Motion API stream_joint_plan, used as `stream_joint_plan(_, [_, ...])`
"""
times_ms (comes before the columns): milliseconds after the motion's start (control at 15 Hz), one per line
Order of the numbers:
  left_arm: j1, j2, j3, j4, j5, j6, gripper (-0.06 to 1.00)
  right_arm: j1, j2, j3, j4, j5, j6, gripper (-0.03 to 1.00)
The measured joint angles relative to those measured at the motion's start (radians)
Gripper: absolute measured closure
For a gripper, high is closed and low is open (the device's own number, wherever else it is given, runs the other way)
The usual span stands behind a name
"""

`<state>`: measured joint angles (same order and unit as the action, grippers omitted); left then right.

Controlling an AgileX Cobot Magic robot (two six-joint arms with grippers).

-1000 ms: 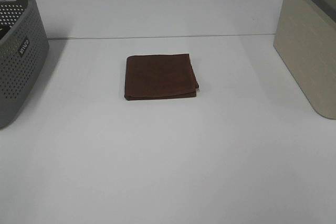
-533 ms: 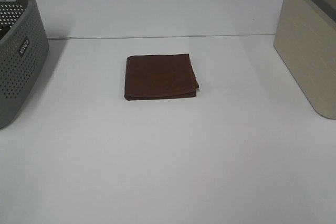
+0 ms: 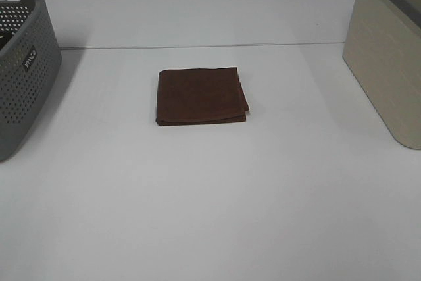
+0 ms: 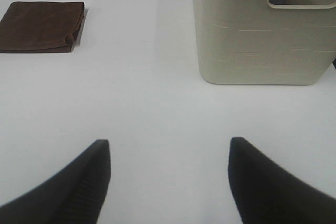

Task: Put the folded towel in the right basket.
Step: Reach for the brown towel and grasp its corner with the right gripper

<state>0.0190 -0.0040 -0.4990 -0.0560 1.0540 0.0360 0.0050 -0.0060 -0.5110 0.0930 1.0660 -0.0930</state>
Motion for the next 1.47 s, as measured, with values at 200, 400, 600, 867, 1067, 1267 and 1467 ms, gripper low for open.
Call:
stream_joint_plan(200, [0.000, 0.000, 0.000, 0.000, 0.000, 0.000, -0.03, 0.000, 0.000, 0.000, 0.000, 0.000, 0.000, 0.35])
stream_joint_plan(400, [0.000, 0.000, 0.000, 0.000, 0.000, 0.000, -0.03, 0.000, 0.000, 0.000, 0.000, 0.000, 0.000, 0.35])
stream_joint_plan(600, [0.000, 0.000, 0.000, 0.000, 0.000, 0.000, -0.03, 0.000, 0.000, 0.000, 0.000, 0.000, 0.000, 0.35])
stream_joint_plan(867, [0.000, 0.000, 0.000, 0.000, 0.000, 0.000, -0.03, 0.000, 0.000, 0.000, 0.000, 0.000, 0.000, 0.35])
stream_joint_plan(1067, [0.000, 0.000, 0.000, 0.000, 0.000, 0.000, -0.03, 0.000, 0.000, 0.000, 0.000, 0.000, 0.000, 0.35])
stream_joint_plan(1267, [0.000, 0.000, 0.000, 0.000, 0.000, 0.000, -0.03, 0.000, 0.000, 0.000, 0.000, 0.000, 0.000, 0.35])
stream_joint_plan(1467, [0.000, 0.000, 0.000, 0.000, 0.000, 0.000, -0.03, 0.000, 0.000, 0.000, 0.000, 0.000, 0.000, 0.35])
